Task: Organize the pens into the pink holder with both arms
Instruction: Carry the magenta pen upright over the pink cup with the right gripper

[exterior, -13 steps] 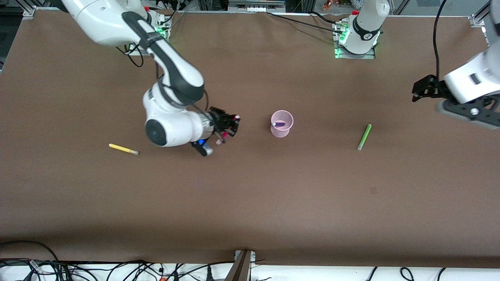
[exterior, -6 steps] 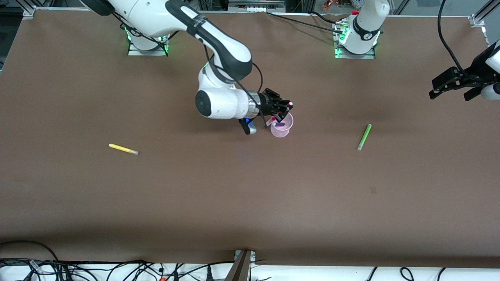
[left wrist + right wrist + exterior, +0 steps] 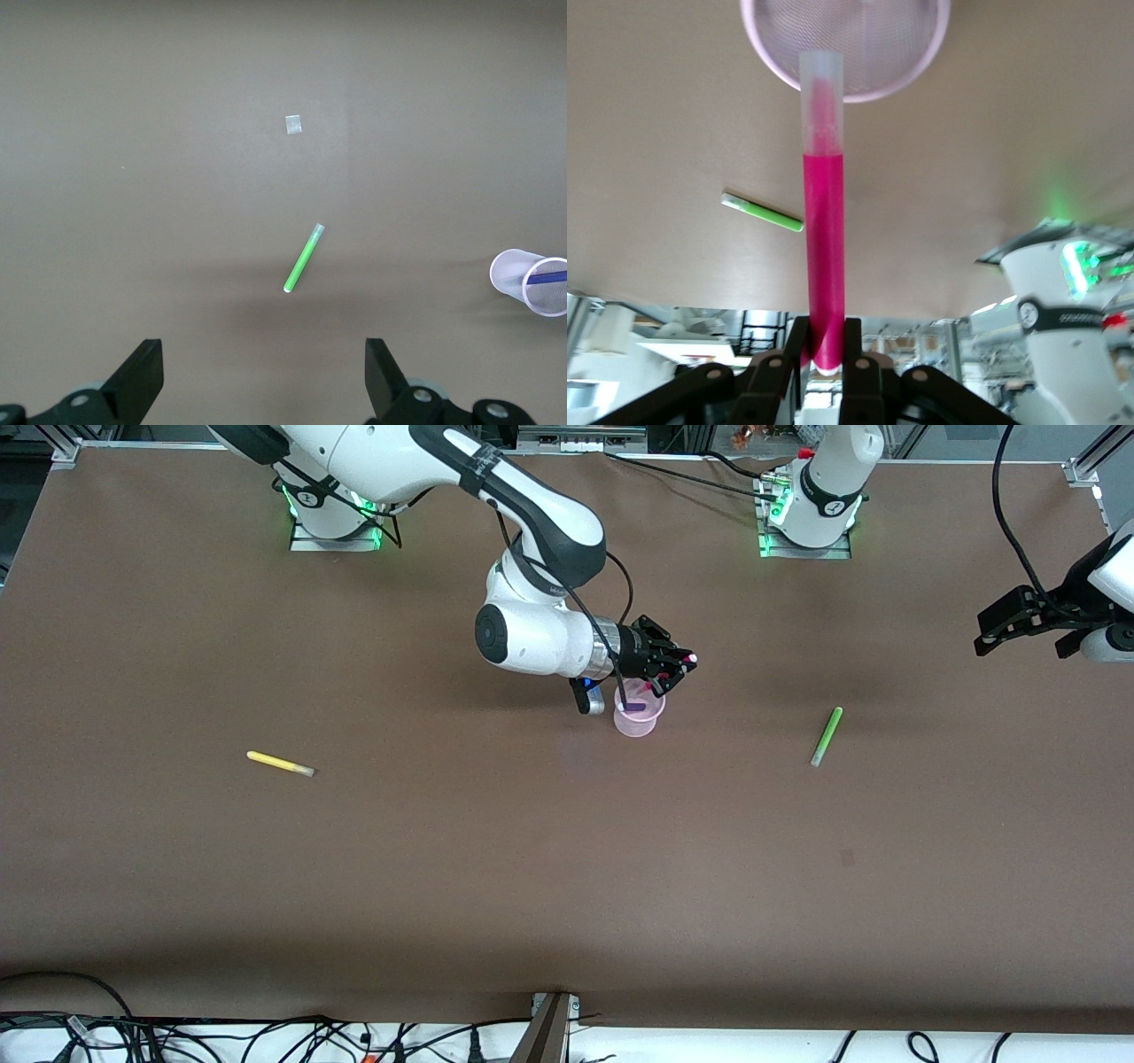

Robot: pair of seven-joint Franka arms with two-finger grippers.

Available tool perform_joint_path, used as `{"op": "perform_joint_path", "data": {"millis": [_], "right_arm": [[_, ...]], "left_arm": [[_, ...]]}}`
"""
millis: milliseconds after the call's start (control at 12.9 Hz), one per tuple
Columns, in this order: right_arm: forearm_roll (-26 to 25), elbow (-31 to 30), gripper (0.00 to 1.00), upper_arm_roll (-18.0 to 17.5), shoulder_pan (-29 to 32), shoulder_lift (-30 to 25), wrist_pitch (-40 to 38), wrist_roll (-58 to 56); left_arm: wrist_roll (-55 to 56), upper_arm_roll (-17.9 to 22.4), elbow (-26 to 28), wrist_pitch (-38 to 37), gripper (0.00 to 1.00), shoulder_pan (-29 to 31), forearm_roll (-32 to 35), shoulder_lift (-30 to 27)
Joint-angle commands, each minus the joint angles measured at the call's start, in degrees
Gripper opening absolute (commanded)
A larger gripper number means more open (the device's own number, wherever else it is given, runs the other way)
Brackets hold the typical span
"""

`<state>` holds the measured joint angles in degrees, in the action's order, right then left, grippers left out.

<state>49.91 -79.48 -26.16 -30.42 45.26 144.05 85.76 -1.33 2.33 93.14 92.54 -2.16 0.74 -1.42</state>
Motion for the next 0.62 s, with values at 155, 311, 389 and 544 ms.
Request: {"op": "perform_joint_path", "data": {"millis": [155,311,389,544], "right_arm": [[3.0,2.5,0.10,0.3,-0.7,2.7,0.9,0.6],[2.9,3.0,0.10,0.3,-0.9,3.8,1.0,0.5],[2.9,3.5,0.10,0.3,-0.9,4.1,1.0,0.5],[2.8,4.1,0.10,0.3,-0.9,5.0,1.1,0.5]], "left_arm": [[0.5,-0.1,-1.6,-0.9,1.00,-0.6,1.4,0.7],[0.5,-0.1,-1.6,-0.9,1.00,-0.6,1.4,0.7],[0.5,-0.1,-1.6,-0.9,1.00,-0.6,1.4,0.7],[0.5,-0.1,-1.6,-0.9,1.00,-0.6,1.4,0.7]]}}
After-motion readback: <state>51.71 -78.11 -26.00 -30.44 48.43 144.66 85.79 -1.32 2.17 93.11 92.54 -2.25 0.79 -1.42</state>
